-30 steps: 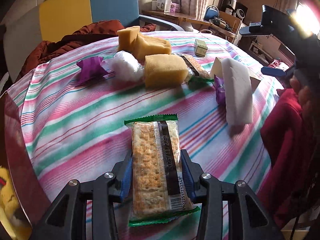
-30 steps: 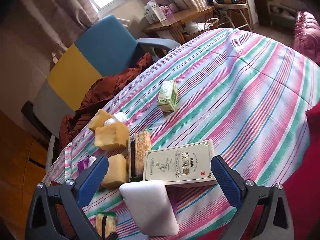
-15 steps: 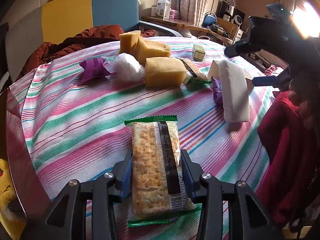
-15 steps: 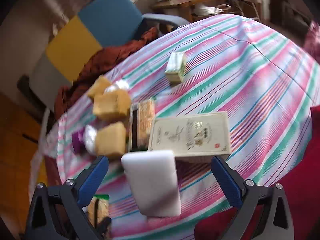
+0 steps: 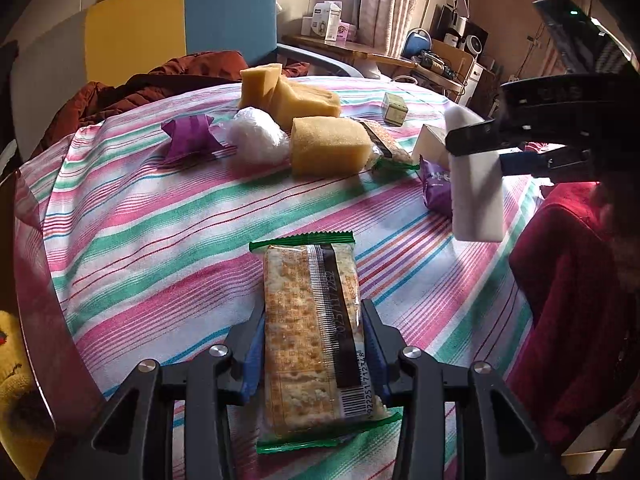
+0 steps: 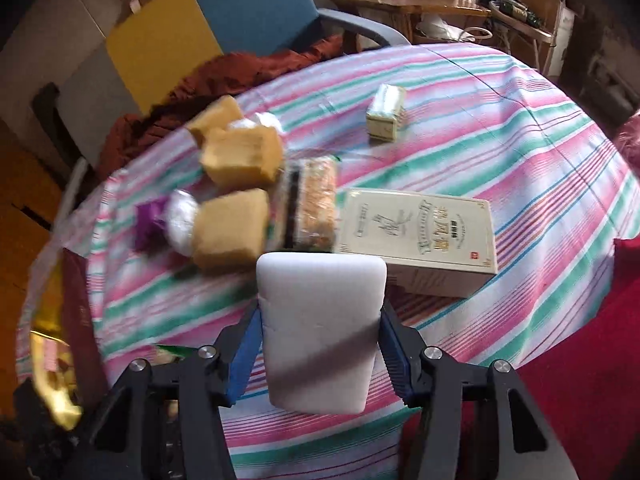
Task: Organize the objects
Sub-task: 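Carry cracker pack and white eraser into the gold tray and release both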
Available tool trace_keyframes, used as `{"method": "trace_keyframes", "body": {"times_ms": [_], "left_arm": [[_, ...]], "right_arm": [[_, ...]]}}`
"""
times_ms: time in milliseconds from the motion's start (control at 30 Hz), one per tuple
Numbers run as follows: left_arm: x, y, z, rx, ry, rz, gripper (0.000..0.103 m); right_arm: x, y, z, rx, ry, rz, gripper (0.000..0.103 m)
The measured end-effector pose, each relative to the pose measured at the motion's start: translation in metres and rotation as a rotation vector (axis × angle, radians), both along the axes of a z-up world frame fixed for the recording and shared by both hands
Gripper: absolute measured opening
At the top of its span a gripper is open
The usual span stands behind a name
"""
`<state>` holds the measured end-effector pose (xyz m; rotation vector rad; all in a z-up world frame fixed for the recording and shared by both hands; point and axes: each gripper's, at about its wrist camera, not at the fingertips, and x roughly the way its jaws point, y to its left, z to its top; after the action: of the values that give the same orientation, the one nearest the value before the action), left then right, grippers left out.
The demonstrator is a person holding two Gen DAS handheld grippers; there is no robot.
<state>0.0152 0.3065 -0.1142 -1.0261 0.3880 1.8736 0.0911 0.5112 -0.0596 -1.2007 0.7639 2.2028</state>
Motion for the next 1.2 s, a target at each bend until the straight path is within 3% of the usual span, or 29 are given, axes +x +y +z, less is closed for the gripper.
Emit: {"method": "trace_keyframes", "body": {"times_ms": [133,367,567,700,900,1033,1200], "left_arm": [[0.000,-0.010,0.008,0.040,-0.046,0.005,0.042],[0.012,-0.045,0.058,0.141,-0.001,0.023,0.042],[-0.007,-0.107,0.096,0.216,0.024,0.184,0.042],[-0.029,-0.158,0.111,0.242,0.045,0.340,0.042],[-0.071,-0.237,0.102,0.197,0.049,0.598,0.042],[-0.096,-0.275,0.083,0.137,-0.003,0.727,0.042],[-0.120,-0.295,0.070,0.071,0.043,0.805,0.043]], "right_arm": [[0.007,-0.016,0.019,0.015,0.070,0.040,0.056],[0.001,-0.044,0.042,0.040,0.146,0.113,0.056],[-0.027,-0.076,0.063,0.048,0.197,0.228,0.057],[-0.052,-0.113,0.071,0.038,0.225,0.340,0.057],[-0.085,-0.176,0.078,0.001,0.257,0.517,0.057],[-0.106,-0.219,0.077,-0.030,0.262,0.623,0.057],[-0.130,-0.267,0.070,-0.088,0.249,0.736,0.057]]}}
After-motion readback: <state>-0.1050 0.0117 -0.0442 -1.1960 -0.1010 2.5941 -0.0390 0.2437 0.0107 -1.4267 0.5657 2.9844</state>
